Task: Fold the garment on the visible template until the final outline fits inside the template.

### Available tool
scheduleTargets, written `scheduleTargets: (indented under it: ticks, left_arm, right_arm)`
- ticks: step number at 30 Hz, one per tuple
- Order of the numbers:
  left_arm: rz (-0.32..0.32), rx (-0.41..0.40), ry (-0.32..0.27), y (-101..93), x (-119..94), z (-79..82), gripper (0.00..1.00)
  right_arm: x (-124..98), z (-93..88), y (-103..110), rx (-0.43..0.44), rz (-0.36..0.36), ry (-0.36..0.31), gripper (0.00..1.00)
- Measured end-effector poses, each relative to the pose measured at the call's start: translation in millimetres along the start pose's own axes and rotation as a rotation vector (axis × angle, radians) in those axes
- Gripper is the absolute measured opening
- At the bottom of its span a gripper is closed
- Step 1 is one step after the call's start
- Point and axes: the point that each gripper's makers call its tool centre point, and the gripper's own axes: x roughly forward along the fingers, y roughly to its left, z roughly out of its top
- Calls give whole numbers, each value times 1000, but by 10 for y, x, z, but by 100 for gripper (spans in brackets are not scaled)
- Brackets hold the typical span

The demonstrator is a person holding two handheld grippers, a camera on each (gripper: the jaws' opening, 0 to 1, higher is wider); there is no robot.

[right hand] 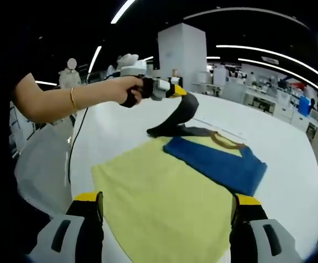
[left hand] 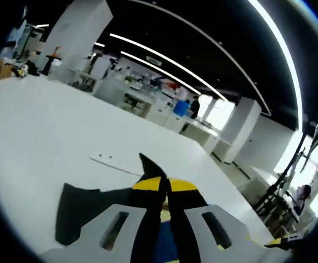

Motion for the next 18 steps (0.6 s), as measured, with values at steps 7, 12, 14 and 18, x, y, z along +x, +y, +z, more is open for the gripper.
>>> scheduleTargets:
  ticks: [7, 12, 14, 18]
  left_arm:
    - [-52, 30, 33, -290, 145, -186, 0]
    - [-85, 29, 51, -470, 236, -323, 0]
    - [-98, 37, 58, -544, 271, -368, 0]
    - [-117, 47, 80, -652, 337, -469, 0]
  right_arm:
    - [-35, -74, -70, 25, -19, 10, 95]
    - [-49, -109, -118, 36, -30, 14, 95]
    - [-53, -121, -129, 40, -33, 16, 95]
    - [-52, -159, -143, 48, -37, 23, 95]
